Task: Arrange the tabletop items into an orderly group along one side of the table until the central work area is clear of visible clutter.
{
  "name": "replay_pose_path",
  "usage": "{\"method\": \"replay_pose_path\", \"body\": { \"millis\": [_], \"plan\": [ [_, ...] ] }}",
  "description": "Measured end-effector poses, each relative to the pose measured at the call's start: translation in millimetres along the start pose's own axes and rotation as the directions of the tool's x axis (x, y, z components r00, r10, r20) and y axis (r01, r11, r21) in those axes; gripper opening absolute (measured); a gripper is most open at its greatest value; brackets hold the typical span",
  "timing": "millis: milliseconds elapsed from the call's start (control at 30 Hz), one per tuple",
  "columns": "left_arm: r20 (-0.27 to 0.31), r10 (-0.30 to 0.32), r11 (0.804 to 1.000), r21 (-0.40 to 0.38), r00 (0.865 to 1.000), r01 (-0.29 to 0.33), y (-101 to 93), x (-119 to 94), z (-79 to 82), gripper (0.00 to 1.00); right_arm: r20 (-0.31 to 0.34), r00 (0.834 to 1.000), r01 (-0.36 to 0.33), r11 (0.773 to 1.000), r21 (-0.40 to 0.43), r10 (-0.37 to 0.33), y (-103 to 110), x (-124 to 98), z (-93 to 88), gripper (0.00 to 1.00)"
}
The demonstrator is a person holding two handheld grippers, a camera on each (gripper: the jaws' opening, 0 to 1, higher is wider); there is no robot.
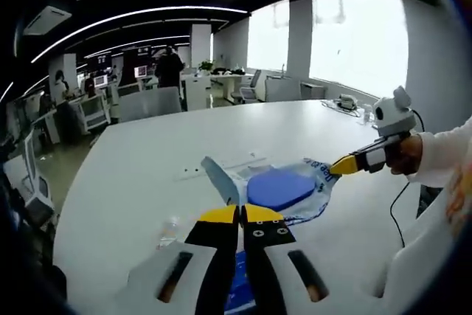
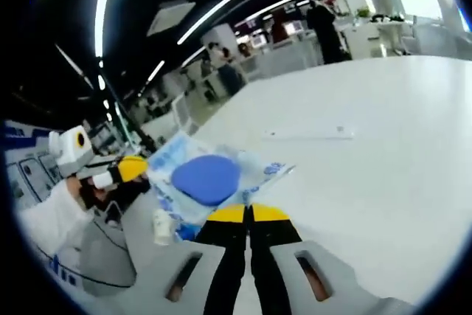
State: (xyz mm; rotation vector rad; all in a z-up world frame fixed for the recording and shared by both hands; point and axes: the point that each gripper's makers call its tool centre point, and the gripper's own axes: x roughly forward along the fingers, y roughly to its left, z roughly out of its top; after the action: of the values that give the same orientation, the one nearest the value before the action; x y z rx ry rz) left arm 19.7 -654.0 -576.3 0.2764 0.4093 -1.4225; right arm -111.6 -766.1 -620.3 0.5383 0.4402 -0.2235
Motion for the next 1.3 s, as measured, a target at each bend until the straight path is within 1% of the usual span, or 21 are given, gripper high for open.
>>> {"method": "replay_pose_path", "body": {
  "millis": [167,267,333,433,533,600,667,733,767,867,967,1100,1200,1300],
  "plan": [
    [0.005,-0.038,0.999,-0.022,0.999,0.038,-13.3,25,5.3,0.0,0.015,0.999,0.038,0.999,0.011,-0.038,-27,-13,8.1,0.0],
    [0.005,-0.055,0.998,-0.036,0.998,0.056,-19.8,40,7.0,0.0,0.017,0.998,0.061,0.998,-0.022,-0.061,-40,-18,13.3,0.0],
    [0.003,-0.07,0.997,-0.025,0.998,0.071,-25.4,49,8.7,0.0,0.012,0.997,0.079,0.995,-0.058,-0.078,-51,-20,17.6,0.0],
    [-0.006,-0.075,0.997,-0.008,0.997,0.075,-27.7,60,10.5,0.0,0.01,0.996,0.085,0.994,-0.07,-0.084,-59,-19,22.2,0.0],
    [-0.011,-0.078,0.997,-0.004,0.997,0.078,-24.8,69,12.2,0.0,0.006,0.996,0.092,0.993,-0.08,-0.092,-68,-14,25.9,0.0],
    [-0.019,-0.076,0.997,0.007,0.997,0.076,-21.0,75,12.4,0.0,0.002,0.996,0.094,0.992,-0.083,-0.094,-70,-8,28.6,0.0],
    [-0.037,-0.063,0.997,0.034,0.997,0.064,-13.2,79,10.8,0.0,-0.003,0.996,0.091,0.991,-0.097,-0.092,-70,1,30.9,0.0],
    [-0.051,-0.048,0.998,0.044,0.998,0.05,-2.8,82,8.9,0.0,-0.014,0.996,0.086,0.988,-0.129,-0.088,-67,15,32.4,0.0],
    [-0.06,-0.04,0.998,0.049,0.997,0.042,2.4,84,7.4,0.0,-0.013,0.996,0.085,0.988,-0.126,-0.088,-67,18,32.9,0.0],
    [-0.095,-0.006,0.998,0.058,0.995,0.012,23.6,86,-0.2,0.0,-0.023,0.997,0.071,0.99,-0.119,-0.074,-64,39,32.4,0.0],
    [-0.123,0.015,0.997,0.07,0.992,-0.006,39.7,87,-6.8,0.0,-0.05,0.997,0.051,0.989,-0.135,-0.058,-56,58,27.5,0.0],
    [-0.165,0.032,0.996,0.093,0.986,-0.017,56.6,91,-19.4,0.0,-0.076,0.996,0.043,0.987,-0.153,-0.055,-51,76,21.2,0.0],
    [-0.187,0.037,0.995,0.097,0.982,-0.019,63.2,94,-27.1,0.0,-0.103,0.993,0.04,0.987,-0.154,-0.056,-54,87,12.4,0.0],
    [-0.222,0.043,0.995,0.099,0.974,-0.021,69.0,99,-39.5,0.0,-0.129,0.99,0.039,0.989,-0.144,-0.058,-56,95,3.3,0.0]
  ]
}}
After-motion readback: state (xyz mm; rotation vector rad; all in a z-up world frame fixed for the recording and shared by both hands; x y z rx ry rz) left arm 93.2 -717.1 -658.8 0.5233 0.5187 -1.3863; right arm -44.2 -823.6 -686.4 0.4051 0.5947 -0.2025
